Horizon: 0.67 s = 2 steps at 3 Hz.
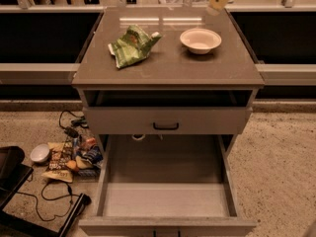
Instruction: Pick green jalapeno chip bag from middle drawer and place on counter
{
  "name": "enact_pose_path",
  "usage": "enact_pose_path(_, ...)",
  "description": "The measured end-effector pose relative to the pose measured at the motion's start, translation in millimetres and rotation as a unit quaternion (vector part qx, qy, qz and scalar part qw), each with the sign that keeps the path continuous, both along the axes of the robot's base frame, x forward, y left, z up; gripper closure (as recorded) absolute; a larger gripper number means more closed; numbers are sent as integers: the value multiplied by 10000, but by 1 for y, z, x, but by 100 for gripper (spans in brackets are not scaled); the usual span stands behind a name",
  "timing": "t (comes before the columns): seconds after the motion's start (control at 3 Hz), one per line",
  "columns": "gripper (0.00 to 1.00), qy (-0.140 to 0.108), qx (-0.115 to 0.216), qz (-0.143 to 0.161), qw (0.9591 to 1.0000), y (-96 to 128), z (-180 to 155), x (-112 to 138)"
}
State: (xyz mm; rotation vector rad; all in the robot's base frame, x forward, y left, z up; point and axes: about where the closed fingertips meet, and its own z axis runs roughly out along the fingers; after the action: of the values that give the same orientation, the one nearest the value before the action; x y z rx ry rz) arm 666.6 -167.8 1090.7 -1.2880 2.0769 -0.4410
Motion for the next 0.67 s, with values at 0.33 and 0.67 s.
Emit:
enact_pose_path(0.33, 0, 557, -305, -904, 9939, -41, -17, -25)
enact_pose_path(0.67, 0, 592, -449, -1969, 9776, -83, -23, -55)
